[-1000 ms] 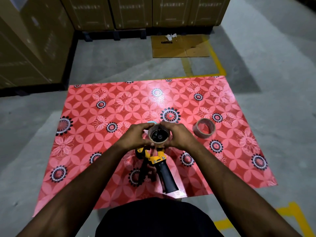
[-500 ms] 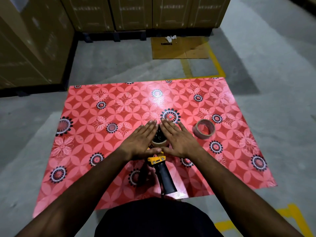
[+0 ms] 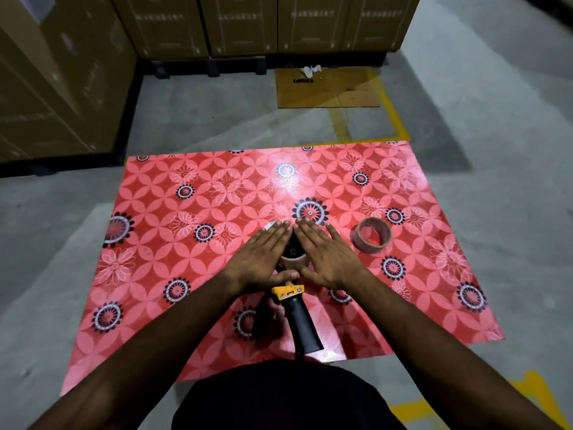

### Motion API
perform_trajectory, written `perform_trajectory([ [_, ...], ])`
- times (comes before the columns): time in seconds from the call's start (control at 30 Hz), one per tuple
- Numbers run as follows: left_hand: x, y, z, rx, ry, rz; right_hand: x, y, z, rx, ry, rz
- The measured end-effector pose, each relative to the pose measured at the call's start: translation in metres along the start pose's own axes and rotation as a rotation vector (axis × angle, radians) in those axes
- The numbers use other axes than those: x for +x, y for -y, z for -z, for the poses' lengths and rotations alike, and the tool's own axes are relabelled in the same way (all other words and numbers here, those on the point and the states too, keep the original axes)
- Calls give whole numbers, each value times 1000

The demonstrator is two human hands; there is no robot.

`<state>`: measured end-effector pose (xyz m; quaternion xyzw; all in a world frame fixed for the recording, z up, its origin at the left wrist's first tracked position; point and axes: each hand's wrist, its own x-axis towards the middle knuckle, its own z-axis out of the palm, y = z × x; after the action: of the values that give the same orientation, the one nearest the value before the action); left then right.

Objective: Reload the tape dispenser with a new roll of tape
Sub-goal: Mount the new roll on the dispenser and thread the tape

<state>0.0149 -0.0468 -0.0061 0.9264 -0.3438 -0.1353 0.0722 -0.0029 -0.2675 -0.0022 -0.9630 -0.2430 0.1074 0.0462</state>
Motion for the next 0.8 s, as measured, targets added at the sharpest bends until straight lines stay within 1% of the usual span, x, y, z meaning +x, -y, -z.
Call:
perform_trajectory([
  [0.1, -3, 5, 4, -136, 45, 47, 6, 0, 6, 117, 53, 20],
  [0.17, -3, 11, 6, -277, 8, 133, 8, 0, 9, 258, 51, -1],
  [0.23, -2, 18, 7, -390, -27, 191, 10, 1, 9, 376, 43, -76],
  [0.33, 1, 21, 13, -554, 10, 203, 16, 1, 9, 481, 21, -166],
  [0.4, 2, 19, 13, -641, -35, 223, 19, -1, 10, 525, -4, -181],
  [0.53, -3, 20, 0, -942, -75, 246, 18, -3, 12, 636, 8, -205],
  [0.67, -10, 27, -9, -1057, -107, 254, 20, 0, 13, 665, -11, -180],
  [0.8, -8, 27, -7, -1111, -153, 290, 23, 2, 13, 684, -36, -189],
])
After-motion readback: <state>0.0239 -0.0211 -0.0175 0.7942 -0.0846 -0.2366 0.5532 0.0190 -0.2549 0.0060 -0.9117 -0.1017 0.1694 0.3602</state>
